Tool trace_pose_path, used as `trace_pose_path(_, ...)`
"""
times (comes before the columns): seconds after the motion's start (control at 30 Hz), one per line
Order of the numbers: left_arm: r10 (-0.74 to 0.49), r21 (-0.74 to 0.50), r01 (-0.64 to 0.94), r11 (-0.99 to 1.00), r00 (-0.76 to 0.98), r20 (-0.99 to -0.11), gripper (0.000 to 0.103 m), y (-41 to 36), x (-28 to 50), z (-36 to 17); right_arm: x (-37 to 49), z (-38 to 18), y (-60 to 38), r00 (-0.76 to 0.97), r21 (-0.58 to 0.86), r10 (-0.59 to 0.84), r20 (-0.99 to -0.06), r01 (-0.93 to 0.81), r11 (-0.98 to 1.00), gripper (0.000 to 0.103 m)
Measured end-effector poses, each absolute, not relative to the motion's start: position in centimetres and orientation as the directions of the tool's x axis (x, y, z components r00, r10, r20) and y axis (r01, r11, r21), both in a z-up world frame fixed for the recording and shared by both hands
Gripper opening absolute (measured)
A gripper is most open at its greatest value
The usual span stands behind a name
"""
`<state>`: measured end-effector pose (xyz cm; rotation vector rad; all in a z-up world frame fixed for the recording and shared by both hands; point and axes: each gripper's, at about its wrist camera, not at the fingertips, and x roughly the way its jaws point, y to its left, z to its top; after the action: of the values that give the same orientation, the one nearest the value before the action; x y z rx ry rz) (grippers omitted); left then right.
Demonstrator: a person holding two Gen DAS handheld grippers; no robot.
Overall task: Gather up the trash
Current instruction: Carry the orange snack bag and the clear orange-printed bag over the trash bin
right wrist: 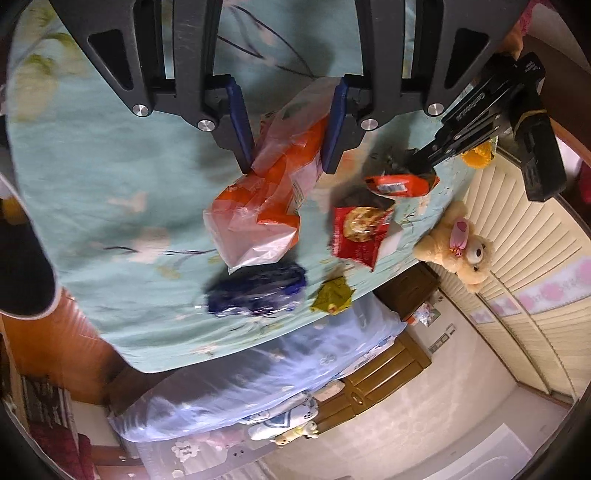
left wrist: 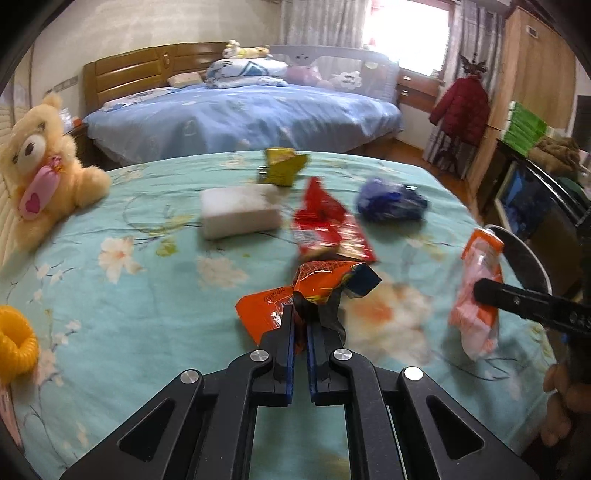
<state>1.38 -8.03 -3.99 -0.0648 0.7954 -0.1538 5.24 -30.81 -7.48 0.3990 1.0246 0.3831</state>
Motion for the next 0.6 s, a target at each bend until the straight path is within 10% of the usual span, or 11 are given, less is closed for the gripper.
trace_pose_path(0.47,-0.253,-0.135,0.224,0.965,0.666,-0.702,0.004,-12.9,0.1,-3.0,5.2,-7.3,-33.5,0.447,0.337,0.363,-0.817,-0.140,0.931,0.042)
trace_pose_path(0.6,-0.249,-0.141,0.214,0.967,0.663,-0.706,0.004,-12.8,0.1,-3.1,4.7,-7.4,-33.7,0.470,0.343,0.347,-0.812,-0.097,0.934,0.065)
